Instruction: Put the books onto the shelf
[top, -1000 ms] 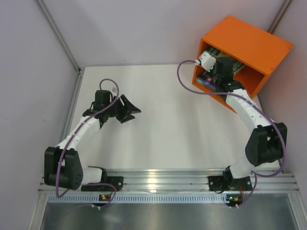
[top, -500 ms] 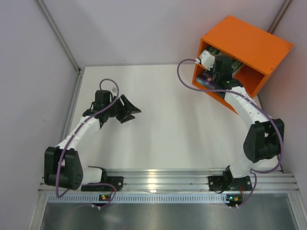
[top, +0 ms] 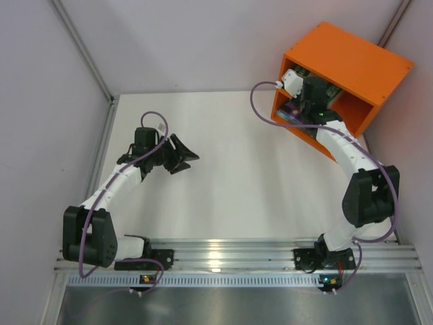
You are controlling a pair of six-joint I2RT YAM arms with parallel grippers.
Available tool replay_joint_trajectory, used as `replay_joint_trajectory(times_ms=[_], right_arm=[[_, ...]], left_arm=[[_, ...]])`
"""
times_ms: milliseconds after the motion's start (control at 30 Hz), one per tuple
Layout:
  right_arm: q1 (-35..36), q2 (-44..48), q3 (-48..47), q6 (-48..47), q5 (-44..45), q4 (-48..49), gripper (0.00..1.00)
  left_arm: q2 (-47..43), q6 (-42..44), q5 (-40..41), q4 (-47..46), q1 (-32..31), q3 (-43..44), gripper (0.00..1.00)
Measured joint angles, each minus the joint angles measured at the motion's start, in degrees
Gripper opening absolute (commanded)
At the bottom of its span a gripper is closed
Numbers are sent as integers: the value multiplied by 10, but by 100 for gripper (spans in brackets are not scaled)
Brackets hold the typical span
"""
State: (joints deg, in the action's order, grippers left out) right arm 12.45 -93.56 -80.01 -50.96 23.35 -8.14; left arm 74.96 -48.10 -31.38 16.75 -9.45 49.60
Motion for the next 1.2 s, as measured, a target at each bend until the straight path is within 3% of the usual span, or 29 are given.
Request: replay_joint_trajectory(times_ms=[933, 1033, 1200], right_arm=[[-1, -28, -23, 1, 24, 9, 22], [0, -29, -23, 1, 24, 11, 25], [10, -30, -23, 2, 17, 10, 40]], left_arm=[[3, 0, 8, 0, 0, 0, 62], [3, 0, 8, 0, 0, 0, 63], [3, 0, 8, 0, 0, 0, 63]])
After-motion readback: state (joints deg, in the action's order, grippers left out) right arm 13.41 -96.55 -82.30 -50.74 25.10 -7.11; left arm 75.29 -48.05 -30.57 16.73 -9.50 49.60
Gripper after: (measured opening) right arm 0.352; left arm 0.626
